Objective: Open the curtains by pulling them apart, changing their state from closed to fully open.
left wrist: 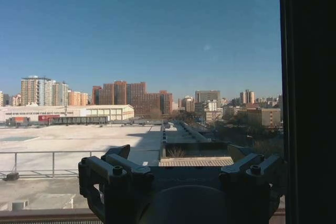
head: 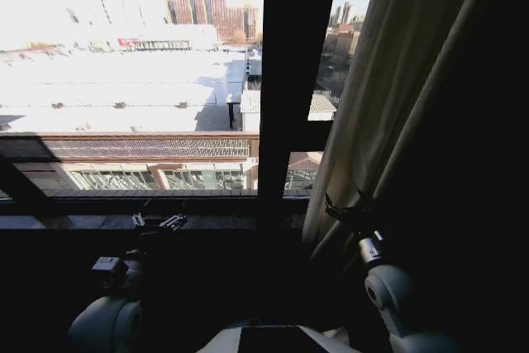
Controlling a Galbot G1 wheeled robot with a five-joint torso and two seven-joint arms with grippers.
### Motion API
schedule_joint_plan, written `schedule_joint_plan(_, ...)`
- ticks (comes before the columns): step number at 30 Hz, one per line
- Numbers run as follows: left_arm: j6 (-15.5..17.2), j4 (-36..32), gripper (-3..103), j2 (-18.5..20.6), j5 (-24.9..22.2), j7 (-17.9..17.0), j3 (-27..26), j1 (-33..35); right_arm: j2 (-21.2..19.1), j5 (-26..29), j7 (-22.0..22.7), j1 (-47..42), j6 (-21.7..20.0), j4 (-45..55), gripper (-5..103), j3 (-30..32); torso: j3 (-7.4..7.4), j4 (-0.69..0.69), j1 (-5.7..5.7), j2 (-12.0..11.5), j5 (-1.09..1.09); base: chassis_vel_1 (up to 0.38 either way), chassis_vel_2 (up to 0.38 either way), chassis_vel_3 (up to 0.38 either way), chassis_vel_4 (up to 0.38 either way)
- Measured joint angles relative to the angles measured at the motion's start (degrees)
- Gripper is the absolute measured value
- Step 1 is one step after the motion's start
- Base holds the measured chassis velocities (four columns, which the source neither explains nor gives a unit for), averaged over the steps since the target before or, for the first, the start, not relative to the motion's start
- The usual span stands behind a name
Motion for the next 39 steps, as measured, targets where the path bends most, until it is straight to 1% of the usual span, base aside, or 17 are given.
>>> schedule_joint_plan(2,-1.6,0.5,100,0.1,-0.5,0.0,-0.2,0.2,0.3,0.0,0.0,0.0,0.1,-0.1,100,0.0,0.00,0.00,0.01,0.0,-0.04,0.246,0.213,-0.210,-0.240)
schedule_joint_plan(5,-1.7,0.5,100,0.2,-0.7,0.0,-0.2,0.5,0.4,0.0,0.0,0.0,0.1,-0.1,100,0.0,0.00,0.00,0.01,0.0,-0.05,0.242,0.224,-0.242,-0.271)
schedule_joint_plan(6,-1.2,0.5,100,0.2,-0.8,0.0,-0.3,0.6,0.6,0.0,0.0,0.0,0.1,-0.2,100,-0.1,0.00,0.00,0.00,0.0,-0.02,0.280,0.326,-0.296,-0.313)
schedule_joint_plan(7,0.0,0.4,100,0.4,-0.8,0.0,-0.3,0.7,0.7,0.0,0.0,0.0,0.1,-0.3,100,-0.1,0.00,0.00,0.00,0.0,0.00,0.304,0.326,-0.341,-0.317)
schedule_joint_plan(8,0.0,0.4,100,0.4,-0.8,0.0,-0.3,0.7,0.7,0.0,0.0,0.0,0.1,-0.3,100,-0.1,0.00,0.00,0.00,0.0,0.00,0.304,0.326,-0.341,-0.317)
schedule_joint_plan(9,0.8,0.3,100,0.5,-0.8,0.0,-0.3,0.7,0.7,0.0,0.0,0.1,0.1,-0.4,100,-0.2,0.00,0.00,0.00,0.0,0.00,0.304,0.293,-0.341,-0.317)
schedule_joint_plan(11,3.1,0.0,100,0.9,-0.8,0.0,-0.3,0.6,1.0,-0.3,0.0,0.2,0.1,-0.5,100,-0.5,0.00,0.00,0.01,0.0,-0.03,0.335,0.308,-0.343,-0.330)
schedule_joint_plan(15,4.1,-0.1,100,1.4,-0.8,0.0,-0.3,0.6,1.1,-0.6,0.0,0.2,0.1,-0.7,100,-1.1,0.00,0.01,0.00,0.0,0.00,0.347,0.366,-0.352,-0.356)
schedule_joint_plan(17,4.5,0.0,100,1.8,-0.9,0.0,-0.4,0.5,1.2,-0.7,0.0,0.4,0.2,-0.8,100,-1.6,0.00,0.00,0.01,0.0,-0.02,0.350,0.364,-0.377,-0.355)
schedule_joint_plan(39,4.4,2.0,100,2.5,-0.9,0.0,-0.7,0.3,1.1,-1.2,0.0,2.5,0.1,-2.9,100,-3.5,-0.01,0.00,0.00,0.0,-0.02,0.354,0.353,-0.361,-0.358)
